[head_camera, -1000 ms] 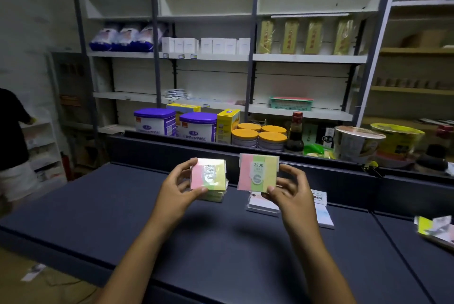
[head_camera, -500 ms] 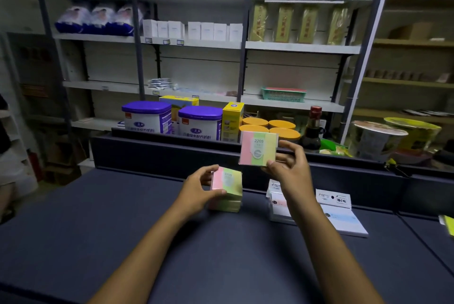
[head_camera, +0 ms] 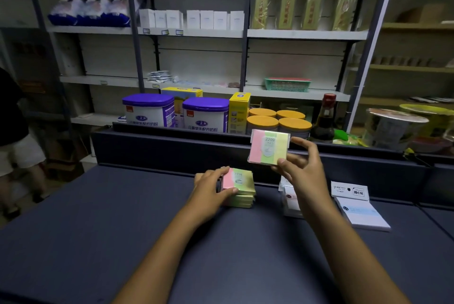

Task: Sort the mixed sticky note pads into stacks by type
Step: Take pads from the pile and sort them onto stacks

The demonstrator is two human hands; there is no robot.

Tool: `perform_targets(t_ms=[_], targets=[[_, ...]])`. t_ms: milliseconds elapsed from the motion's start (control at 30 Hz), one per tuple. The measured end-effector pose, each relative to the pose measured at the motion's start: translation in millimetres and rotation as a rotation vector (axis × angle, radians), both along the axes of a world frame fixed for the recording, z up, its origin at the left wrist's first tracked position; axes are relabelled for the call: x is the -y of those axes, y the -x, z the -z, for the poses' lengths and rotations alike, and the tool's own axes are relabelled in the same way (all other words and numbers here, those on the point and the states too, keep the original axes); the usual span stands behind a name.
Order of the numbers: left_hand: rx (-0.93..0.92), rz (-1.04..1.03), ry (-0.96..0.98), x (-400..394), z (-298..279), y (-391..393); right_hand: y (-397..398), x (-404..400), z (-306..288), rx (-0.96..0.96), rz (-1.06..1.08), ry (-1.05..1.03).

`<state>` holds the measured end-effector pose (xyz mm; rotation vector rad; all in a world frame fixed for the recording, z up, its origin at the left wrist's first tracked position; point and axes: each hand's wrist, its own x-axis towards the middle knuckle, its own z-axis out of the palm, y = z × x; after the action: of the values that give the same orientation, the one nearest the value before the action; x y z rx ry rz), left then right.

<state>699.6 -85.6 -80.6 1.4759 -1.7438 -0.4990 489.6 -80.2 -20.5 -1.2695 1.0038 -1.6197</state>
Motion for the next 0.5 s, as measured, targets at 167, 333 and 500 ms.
perform_targets(t_ms=[167, 333, 500], targets=[[0.045, -0.012, -0.041, 3, 6, -1, 1, -1, 4, -0.051, 0.011, 0.013], [0.053, 0.023, -0.078, 3, 1, -4, 1, -1, 6, -0.059, 0.005, 0.022], [0.145, -0.008, 0.022, 12, -25, -27, 0, -2, 6, -0.107, -0.022, 0.020]])
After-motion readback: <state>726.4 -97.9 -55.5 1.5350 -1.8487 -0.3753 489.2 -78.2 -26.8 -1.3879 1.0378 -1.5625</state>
